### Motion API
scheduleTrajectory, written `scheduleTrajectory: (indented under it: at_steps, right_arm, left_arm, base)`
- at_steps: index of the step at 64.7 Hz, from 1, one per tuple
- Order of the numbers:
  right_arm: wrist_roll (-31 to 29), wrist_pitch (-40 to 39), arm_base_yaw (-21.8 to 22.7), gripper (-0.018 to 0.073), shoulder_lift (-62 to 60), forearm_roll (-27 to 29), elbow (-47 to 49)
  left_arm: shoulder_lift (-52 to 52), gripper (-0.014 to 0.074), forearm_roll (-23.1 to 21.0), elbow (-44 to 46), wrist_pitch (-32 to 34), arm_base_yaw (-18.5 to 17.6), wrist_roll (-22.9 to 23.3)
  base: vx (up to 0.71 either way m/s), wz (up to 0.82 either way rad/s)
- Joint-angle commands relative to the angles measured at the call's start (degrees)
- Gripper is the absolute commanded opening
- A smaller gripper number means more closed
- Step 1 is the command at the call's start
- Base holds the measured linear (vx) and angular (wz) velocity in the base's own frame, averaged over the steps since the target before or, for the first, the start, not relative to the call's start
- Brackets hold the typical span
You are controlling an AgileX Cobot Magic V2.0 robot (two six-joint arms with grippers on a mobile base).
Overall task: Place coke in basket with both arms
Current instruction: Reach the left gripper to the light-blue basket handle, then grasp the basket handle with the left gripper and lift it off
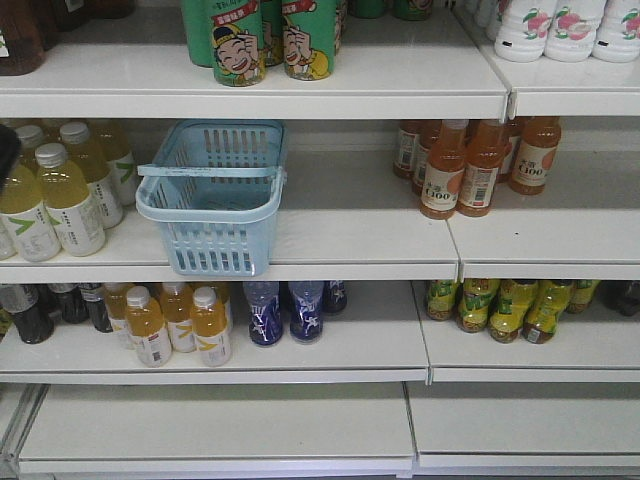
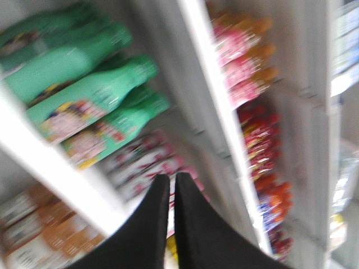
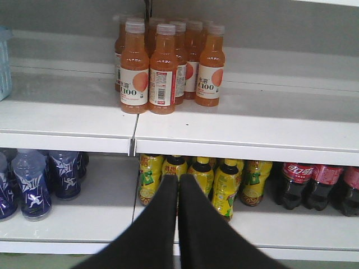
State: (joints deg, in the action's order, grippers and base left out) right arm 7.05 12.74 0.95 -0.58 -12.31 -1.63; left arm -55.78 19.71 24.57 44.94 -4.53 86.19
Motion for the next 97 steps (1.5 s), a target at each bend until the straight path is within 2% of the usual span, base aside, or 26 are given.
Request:
scheduleTrajectory:
  at_steps: [1, 6, 15, 20, 25, 36, 50, 68, 81, 97]
  right_arm:
    - [-0.5, -4.2, 0.1, -0.0005, -1.0, -0.7, -0.5]
    - [-0.5, -4.2, 0.1, -0.0005, -1.0, -0.7, -0.5]
    - [-0.5, -4.2, 0.1, -0.0005, -1.0, -0.7, -0.5]
    - [-0.5, -4.2, 0.1, -0.0005, -1.0, -0.7, -0.5]
    - [-0.5, -4.2, 0.1, -0.0005, -1.0, -0.7, -0.5]
    - [-0.5, -4.2, 0.1, -0.0005, -1.0, -0.7, -0.5]
    - [-0.5, -4.2, 0.1, -0.0005, -1.0, -0.7, -0.5]
    - [-0.5, -4.2, 0.1, -0.0005, -1.0, -0.7, -0.5]
    - [-0.5, -4.2, 0.1, -0.0005, -1.0, -0.7, -0.5]
    - [-0.5, -4.2, 0.1, -0.0005, -1.0, -0.7, -0.5]
  left_arm:
    - [-4.6, 0.0107, 0.2, 1.7, 7.0, -0.2, 0.9]
    - [-9.8, 0.0234, -0.9, 1.7, 11.9, -0.2, 1.2]
    - [-20.6, 0.0514, -5.0, 1.9, 18.5, -0.2, 5.1]
    - [-25.8, 0.0619, -5.9, 3.5, 20.0, -0.2, 7.1]
    - [-31.1, 0.0665, -4.2, 6.8, 21.0, -0.2, 9.5]
    - [-40.6, 0.064, 1.2, 15.4, 22.5, -0.2, 10.9]
    - [-48.2, 0.0591, 1.2, 23.5, 22.1, -0.2, 11.2]
    - [-53.6, 0.059, 1.2, 30.0, 17.3, -0.2, 13.9]
    - [-57.3, 0.059, -0.9, 35.0, 15.4, -0.2, 13.9]
    - [-61.7, 0.0586, -1.0, 42.9, 13.3, -0.2, 14.4]
  base:
    - [0.0, 0.0]
    - [0.0, 0.0]
    - [0.0, 0.0]
    - [0.0, 0.0]
    - [0.0, 0.0]
    - [0.0, 0.0]
    - [0.0, 0.0]
    - [0.0, 0.0]
    - [0.0, 0.0]
    - [0.0, 0.0]
